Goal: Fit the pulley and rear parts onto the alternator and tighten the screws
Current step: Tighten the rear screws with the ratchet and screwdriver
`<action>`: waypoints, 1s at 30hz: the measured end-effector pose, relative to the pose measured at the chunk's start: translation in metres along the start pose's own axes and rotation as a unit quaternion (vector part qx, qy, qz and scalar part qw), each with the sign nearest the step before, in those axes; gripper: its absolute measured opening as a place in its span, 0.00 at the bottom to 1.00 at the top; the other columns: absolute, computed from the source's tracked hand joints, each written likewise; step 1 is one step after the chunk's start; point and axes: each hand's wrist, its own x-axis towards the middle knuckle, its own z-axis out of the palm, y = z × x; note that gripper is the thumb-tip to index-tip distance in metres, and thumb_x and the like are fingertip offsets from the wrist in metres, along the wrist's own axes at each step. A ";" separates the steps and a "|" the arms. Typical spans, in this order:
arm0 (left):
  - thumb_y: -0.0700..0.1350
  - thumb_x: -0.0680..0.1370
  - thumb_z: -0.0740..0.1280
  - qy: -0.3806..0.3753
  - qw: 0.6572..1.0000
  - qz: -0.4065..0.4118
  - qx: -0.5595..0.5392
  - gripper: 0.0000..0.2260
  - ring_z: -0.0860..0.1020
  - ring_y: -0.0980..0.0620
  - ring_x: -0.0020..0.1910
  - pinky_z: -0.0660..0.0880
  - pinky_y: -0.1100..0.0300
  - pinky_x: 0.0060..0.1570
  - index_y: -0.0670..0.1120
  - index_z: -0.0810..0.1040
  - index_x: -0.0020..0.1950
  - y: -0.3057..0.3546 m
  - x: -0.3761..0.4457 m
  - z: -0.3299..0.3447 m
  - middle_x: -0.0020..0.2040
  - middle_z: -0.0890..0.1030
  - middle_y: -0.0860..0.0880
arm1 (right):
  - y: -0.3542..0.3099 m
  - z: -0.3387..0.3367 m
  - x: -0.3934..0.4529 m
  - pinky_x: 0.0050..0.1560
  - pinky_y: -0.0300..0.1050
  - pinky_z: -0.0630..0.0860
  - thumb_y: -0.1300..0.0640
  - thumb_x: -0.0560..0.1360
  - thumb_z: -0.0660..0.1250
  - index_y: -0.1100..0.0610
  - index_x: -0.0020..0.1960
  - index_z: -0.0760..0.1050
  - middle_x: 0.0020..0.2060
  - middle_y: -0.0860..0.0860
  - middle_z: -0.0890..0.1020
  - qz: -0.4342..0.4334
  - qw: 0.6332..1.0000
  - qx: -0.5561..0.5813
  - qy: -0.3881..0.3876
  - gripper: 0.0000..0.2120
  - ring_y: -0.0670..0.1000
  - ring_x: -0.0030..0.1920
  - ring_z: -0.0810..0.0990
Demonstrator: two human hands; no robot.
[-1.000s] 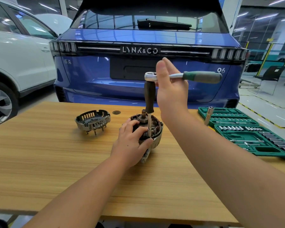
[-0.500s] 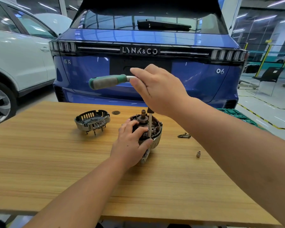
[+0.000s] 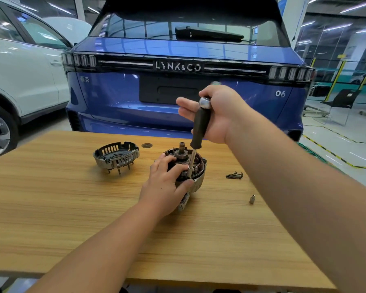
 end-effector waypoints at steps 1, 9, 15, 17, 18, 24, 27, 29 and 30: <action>0.64 0.79 0.61 0.002 1.000 0.001 -0.003 0.19 0.45 0.58 0.78 0.66 0.43 0.67 0.62 0.70 0.69 0.000 0.000 0.000 0.77 0.58 0.56 | 0.005 0.000 0.002 0.39 0.48 0.76 0.58 0.83 0.58 0.57 0.56 0.68 0.45 0.55 0.88 -0.008 0.998 0.064 0.007 0.04 0.52 0.45 0.88; 0.65 0.79 0.61 -0.005 1.000 -0.011 -0.005 0.19 0.45 0.60 0.77 0.67 0.41 0.66 0.63 0.70 0.69 0.001 0.001 -0.001 0.76 0.57 0.58 | 0.044 -0.007 0.013 0.50 0.39 0.80 0.48 0.82 0.64 0.46 0.57 0.78 0.50 0.40 0.84 -0.295 0.944 0.030 0.145 0.07 0.41 0.51 0.82; 0.65 0.79 0.61 -0.006 1.000 -0.007 -0.013 0.18 0.46 0.62 0.76 0.67 0.41 0.65 0.66 0.69 0.68 0.000 0.001 -0.002 0.76 0.58 0.59 | 0.052 -0.029 0.017 0.66 0.40 0.72 0.57 0.82 0.65 0.59 0.64 0.80 0.62 0.53 0.81 -0.518 0.773 -0.332 0.154 0.13 0.48 0.65 0.77; 0.65 0.78 0.61 -0.005 1.000 -0.008 -0.014 0.18 0.46 0.62 0.76 0.68 0.41 0.64 0.66 0.69 0.68 0.000 0.001 -0.002 0.75 0.58 0.59 | 0.047 -0.033 0.017 0.63 0.49 0.75 0.61 0.81 0.65 0.60 0.64 0.80 0.61 0.55 0.81 -0.542 0.707 -0.437 0.125 0.13 0.54 0.62 0.79; 0.65 0.78 0.61 -0.004 1.000 -0.008 -0.013 0.19 0.46 0.61 0.76 0.68 0.41 0.64 0.65 0.70 0.68 -0.001 0.001 -0.001 0.75 0.58 0.59 | 0.045 -0.033 0.016 0.58 0.51 0.76 0.60 0.81 0.63 0.61 0.66 0.78 0.60 0.55 0.81 -0.544 0.682 -0.479 0.099 0.14 0.55 0.59 0.79; 0.64 0.78 0.62 0.001 1.000 -0.008 -0.007 0.19 0.47 0.60 0.76 0.68 0.41 0.64 0.62 0.71 0.68 0.000 0.001 -0.001 0.75 0.59 0.57 | 0.025 -0.020 0.009 0.48 0.50 0.70 0.41 0.83 0.47 0.56 0.78 0.64 0.59 0.54 0.77 -0.485 0.508 -0.711 0.041 0.29 0.56 0.54 0.74; 0.64 0.78 0.62 0.006 1.000 -0.005 -0.008 0.19 0.47 0.60 0.76 0.69 0.41 0.64 0.62 0.71 0.68 0.000 0.001 0.000 0.76 0.60 0.57 | 0.014 -0.014 0.006 0.45 0.51 0.70 0.43 0.85 0.47 0.52 0.72 0.70 0.53 0.52 0.77 -0.474 0.457 -0.752 0.036 0.23 0.56 0.51 0.74; 0.64 0.78 0.62 0.006 1.000 -0.003 -0.009 0.19 0.47 0.60 0.76 0.70 0.42 0.63 0.62 0.71 0.68 -0.001 0.001 0.000 0.76 0.59 0.57 | 0.005 -0.008 0.006 0.38 0.48 0.66 0.44 0.85 0.49 0.52 0.57 0.76 0.43 0.49 0.76 -0.440 0.465 -0.767 0.041 0.19 0.55 0.45 0.74; 0.65 0.78 0.62 0.005 1.000 -0.003 -0.008 0.19 0.47 0.59 0.77 0.71 0.42 0.63 0.63 0.71 0.68 -0.002 0.001 0.001 0.76 0.59 0.57 | 0.000 -0.004 0.009 0.34 0.46 0.63 0.46 0.85 0.51 0.52 0.47 0.75 0.38 0.49 0.75 -0.395 0.494 -0.773 0.050 0.18 0.55 0.41 0.74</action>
